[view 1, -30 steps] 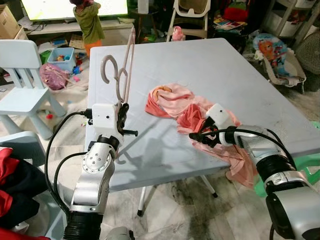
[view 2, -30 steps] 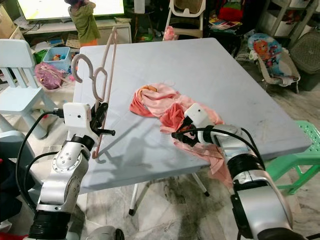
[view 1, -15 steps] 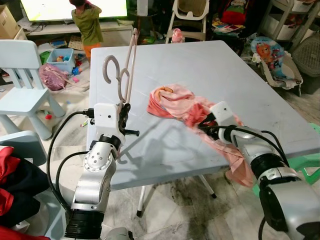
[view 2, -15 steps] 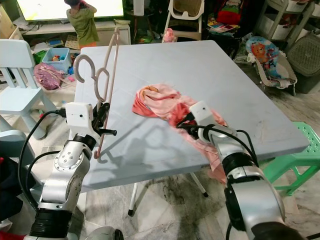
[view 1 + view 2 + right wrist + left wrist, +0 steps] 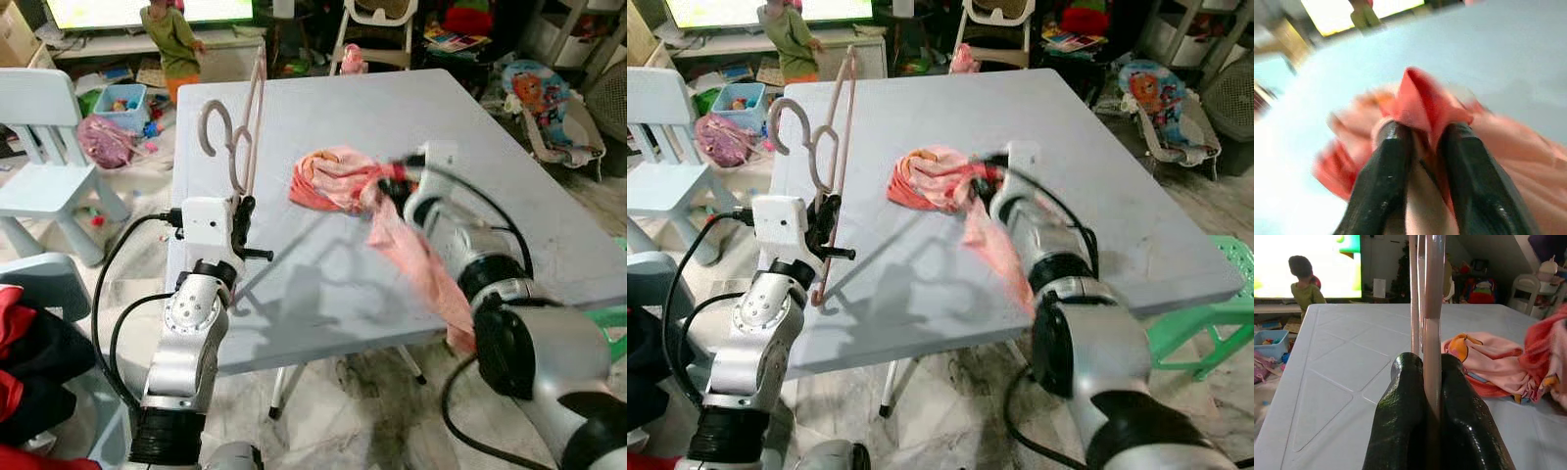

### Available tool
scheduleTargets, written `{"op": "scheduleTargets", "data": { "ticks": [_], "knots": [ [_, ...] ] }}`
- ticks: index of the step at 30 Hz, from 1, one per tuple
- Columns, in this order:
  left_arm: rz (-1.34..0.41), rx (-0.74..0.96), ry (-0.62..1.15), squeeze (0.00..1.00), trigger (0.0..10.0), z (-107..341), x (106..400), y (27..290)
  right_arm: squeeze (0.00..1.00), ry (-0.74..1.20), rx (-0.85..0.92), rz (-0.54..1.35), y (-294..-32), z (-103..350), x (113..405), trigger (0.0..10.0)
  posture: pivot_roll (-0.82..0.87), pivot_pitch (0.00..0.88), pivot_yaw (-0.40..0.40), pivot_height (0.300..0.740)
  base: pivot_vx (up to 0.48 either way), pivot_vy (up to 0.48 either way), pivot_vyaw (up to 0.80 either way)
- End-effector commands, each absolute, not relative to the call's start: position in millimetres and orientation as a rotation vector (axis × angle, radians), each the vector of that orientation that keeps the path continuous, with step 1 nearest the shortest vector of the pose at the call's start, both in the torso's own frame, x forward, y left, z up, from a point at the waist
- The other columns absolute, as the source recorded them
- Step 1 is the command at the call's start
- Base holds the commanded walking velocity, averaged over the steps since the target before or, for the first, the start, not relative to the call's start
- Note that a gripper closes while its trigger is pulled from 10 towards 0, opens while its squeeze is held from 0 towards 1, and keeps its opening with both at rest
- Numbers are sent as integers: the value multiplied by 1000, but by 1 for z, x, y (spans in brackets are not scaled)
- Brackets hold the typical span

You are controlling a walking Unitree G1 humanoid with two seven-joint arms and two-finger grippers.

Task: Hang hanger

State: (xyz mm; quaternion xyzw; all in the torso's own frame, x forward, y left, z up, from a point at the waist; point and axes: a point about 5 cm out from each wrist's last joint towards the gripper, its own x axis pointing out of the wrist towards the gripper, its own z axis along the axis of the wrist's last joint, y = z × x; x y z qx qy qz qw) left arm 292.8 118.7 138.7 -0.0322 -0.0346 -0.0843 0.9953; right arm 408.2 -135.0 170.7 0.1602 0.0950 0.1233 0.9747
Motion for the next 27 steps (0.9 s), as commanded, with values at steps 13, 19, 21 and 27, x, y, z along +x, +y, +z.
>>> {"op": "scheduleTargets", "data": {
  "ticks": [13,19,21,27],
  "knots": [
    [-146,-52,78,0,10000,107,287,123,0,86,-303,446,-150,164,396,10000,56,0,-68,740,0,0,0],
    [-165,-53,85,0,10000,105,288,120,1000,235,-358,460,-235,155,372,10000,29,0,-55,740,0,0,0],
    [-178,-57,83,0,10000,106,288,116,1000,272,-354,491,-251,151,362,10000,25,0,-47,740,0,0,0],
    [-197,-54,85,0,10000,106,287,116,1000,401,-366,645,-280,138,326,10000,24,0,-35,740,0,0,0]
  ]
}}
